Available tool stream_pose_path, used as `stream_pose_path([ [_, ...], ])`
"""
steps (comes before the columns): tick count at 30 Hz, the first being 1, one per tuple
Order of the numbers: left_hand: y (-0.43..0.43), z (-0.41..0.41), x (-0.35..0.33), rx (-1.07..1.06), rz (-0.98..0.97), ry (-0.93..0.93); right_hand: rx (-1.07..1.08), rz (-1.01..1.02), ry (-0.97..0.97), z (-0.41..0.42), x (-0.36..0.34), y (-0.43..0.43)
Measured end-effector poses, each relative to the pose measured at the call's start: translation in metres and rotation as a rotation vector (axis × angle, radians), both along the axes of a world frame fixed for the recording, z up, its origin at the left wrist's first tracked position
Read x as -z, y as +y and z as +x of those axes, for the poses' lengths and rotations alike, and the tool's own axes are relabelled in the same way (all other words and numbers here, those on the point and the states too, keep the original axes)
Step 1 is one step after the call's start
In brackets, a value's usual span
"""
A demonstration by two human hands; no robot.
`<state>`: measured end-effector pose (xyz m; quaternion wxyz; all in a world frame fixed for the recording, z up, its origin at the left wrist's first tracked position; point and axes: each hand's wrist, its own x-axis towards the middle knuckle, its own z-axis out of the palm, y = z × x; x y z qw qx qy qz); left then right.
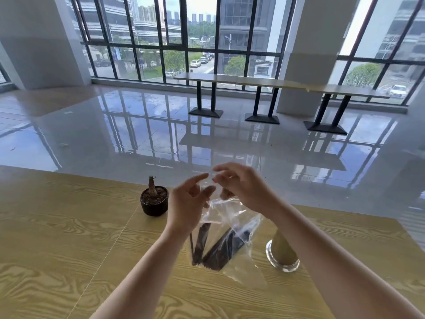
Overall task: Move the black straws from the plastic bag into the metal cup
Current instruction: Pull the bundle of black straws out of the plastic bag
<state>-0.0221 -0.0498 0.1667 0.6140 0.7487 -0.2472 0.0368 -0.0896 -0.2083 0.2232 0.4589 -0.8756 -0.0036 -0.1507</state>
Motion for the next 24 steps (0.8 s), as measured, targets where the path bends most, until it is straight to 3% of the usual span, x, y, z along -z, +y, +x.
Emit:
stream_pose_path([
  [1,0.001,0.001,0.000,-0.018,-0.036,0.014,0.069,-0.002,-0.069,-0.014,0.011,-0.008],
  [4,0.004,0.005,-0.003,-0.075,-0.097,0.035,0.348,-0.346,-0.361,-0.061,0.063,-0.017],
  [8,0.005,0.008,-0.016,-0.147,-0.177,0.044,0.425,-0.562,-0.352,-0.094,0.119,0.009],
  [10,0.004,0.007,-0.020,-0.198,-0.218,0.049,0.531,-0.469,-0.248,-0.097,0.132,0.017],
  [13,0.005,0.006,-0.025,-0.236,-0.301,0.099,0.576,-0.127,0.010,-0.089,0.128,0.024],
  [15,0.007,0.007,-0.026,-0.241,-0.334,0.155,0.534,-0.090,0.136,-0.074,0.122,0.021],
  [19,0.020,0.014,-0.026,-0.281,-0.378,0.248,0.425,0.159,0.163,-0.044,0.101,0.005],
  [22,0.036,0.021,-0.027,-0.363,-0.202,0.112,0.251,0.236,0.163,-0.035,0.088,-0.006],
  [24,0.046,0.024,-0.030,-0.461,0.115,-0.117,0.179,0.234,0.155,-0.032,0.079,-0.013],
])
